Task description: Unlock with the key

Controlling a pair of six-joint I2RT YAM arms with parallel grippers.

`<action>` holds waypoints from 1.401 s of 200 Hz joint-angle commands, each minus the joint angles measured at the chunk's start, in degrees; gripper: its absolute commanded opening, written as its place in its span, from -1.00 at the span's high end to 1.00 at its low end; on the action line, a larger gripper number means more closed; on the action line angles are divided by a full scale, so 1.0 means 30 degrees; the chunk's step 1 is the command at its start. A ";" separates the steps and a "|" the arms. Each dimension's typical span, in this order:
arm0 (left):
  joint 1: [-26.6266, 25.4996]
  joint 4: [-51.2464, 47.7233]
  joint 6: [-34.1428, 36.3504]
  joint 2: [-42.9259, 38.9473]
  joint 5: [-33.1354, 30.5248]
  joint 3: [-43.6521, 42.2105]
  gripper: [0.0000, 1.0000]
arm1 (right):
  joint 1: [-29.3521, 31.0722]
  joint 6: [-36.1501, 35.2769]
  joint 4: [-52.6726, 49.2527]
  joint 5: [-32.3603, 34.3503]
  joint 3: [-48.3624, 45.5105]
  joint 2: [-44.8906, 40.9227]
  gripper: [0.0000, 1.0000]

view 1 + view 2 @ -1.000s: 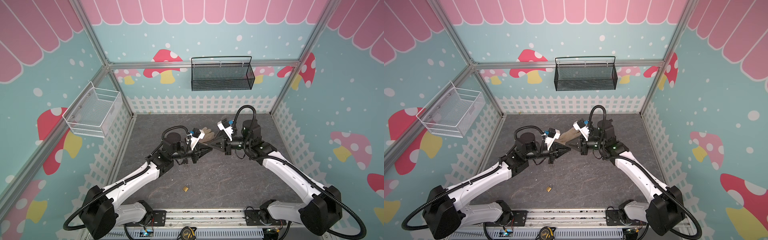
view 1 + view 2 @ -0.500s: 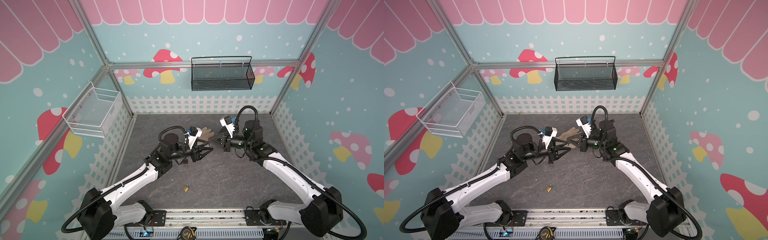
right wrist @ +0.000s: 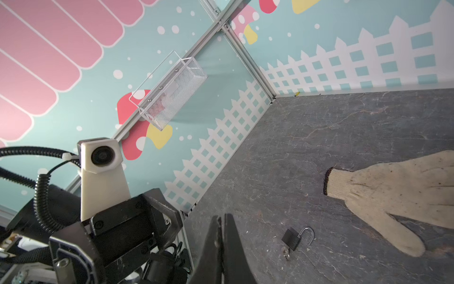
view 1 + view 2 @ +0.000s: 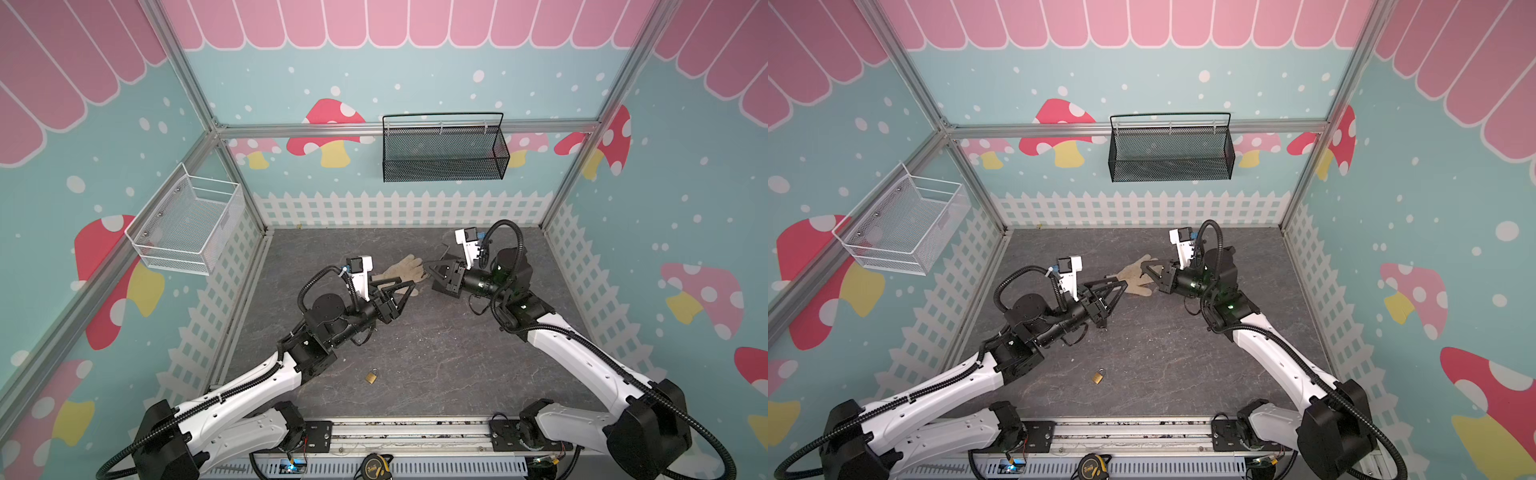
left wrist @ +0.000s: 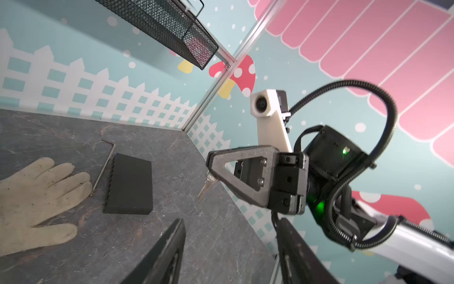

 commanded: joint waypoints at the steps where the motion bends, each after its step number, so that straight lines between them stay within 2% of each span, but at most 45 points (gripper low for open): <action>1: -0.0495 0.1317 -0.3516 0.0396 -0.3331 0.0137 -0.20 | 0.0334 0.2926 0.2624 0.1102 -0.0441 -0.0647 1.00; 55: -0.1193 0.4854 -0.6777 0.2783 -0.4497 0.0405 -0.13 | 0.0859 0.6080 0.4167 0.2351 -0.1065 -0.1014 1.00; 69: -0.1291 0.6294 -0.6681 0.3277 -0.4471 0.0480 -0.05 | 0.0917 0.6448 0.4489 0.2386 -0.1131 -0.0923 1.00; 90: -0.1413 0.6377 -0.6554 0.3751 -0.4388 0.0930 0.02 | 0.1035 0.7176 0.5530 0.2403 -0.1297 -0.0777 1.00; 108: -0.1557 0.7349 -0.6480 0.4165 -0.4226 0.1011 0.05 | 0.1179 0.7250 0.5505 0.2665 -0.1273 -0.0764 1.00; 162: -0.1675 0.7419 -0.7208 0.5038 -0.4389 0.1445 0.23 | 0.1282 0.7801 0.6092 0.2814 -0.1468 -0.0702 1.00; 223: -0.1704 0.7821 -0.7155 0.5323 -0.4205 0.1665 0.53 | 0.1425 0.7717 0.6204 0.3001 -0.1648 -0.0649 1.00; 270: -0.1733 0.8203 -0.6959 0.5300 -0.4182 0.1560 0.67 | 0.1474 0.7717 0.6198 0.3208 -0.1824 -0.0685 1.00; 280: -0.1733 0.8319 -0.6994 0.5400 -0.4092 0.1580 0.77 | 0.1508 0.7696 0.6257 0.3219 -0.1824 -0.0680 1.00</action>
